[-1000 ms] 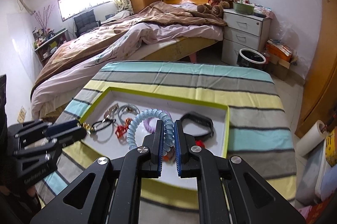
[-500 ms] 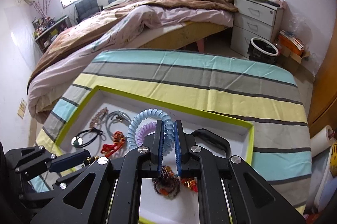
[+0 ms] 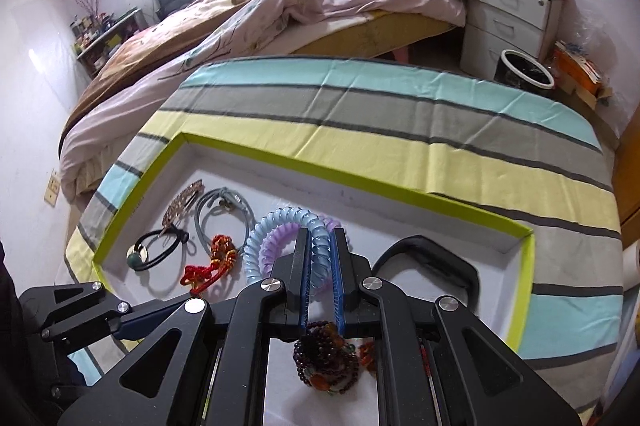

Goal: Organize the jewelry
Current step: 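Carry the coil tie and gold charm into the green box and open both tools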

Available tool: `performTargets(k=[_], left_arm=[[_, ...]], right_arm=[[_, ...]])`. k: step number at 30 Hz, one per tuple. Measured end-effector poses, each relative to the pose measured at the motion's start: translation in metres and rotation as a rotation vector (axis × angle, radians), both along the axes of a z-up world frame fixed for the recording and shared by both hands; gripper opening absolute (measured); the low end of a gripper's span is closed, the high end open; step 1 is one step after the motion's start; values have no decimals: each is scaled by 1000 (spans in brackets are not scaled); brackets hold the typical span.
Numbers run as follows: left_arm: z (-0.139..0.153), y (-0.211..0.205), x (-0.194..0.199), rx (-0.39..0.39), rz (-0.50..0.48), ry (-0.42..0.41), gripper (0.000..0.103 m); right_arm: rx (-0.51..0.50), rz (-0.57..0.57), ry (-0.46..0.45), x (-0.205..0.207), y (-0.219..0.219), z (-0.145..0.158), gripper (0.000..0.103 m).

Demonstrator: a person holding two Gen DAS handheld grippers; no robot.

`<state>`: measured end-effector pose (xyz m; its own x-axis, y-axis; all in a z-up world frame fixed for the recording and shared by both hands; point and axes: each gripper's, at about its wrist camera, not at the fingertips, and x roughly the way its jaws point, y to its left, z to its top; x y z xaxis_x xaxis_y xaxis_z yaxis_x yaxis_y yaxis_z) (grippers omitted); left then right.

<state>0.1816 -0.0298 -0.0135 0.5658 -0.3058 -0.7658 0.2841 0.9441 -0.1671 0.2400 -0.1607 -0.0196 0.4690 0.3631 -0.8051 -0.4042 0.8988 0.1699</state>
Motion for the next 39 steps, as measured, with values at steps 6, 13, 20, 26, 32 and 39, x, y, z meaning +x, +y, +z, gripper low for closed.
performTargets(k=[6, 13, 20, 26, 32, 39], left_arm=[[-3, 2, 0, -1, 8, 9, 19], [-7, 1, 2, -11, 4, 29, 19], [-8, 1, 2, -15, 2, 35, 19], [-7, 2, 2, -19, 10, 35, 29], [-7, 3, 2, -16, 14, 36, 35], [-6, 3, 1, -7, 23, 34, 37]], right_arm=[[-8, 8, 4, 1, 2, -3, 10], [-39, 7, 0, 3, 7, -6, 10], [-51, 14, -3, 4, 8, -7, 11], [-29, 3, -4, 4, 6, -5, 15], [-6, -11, -4, 5, 1, -2, 24], [1, -20, -9, 3, -1, 1, 27]])
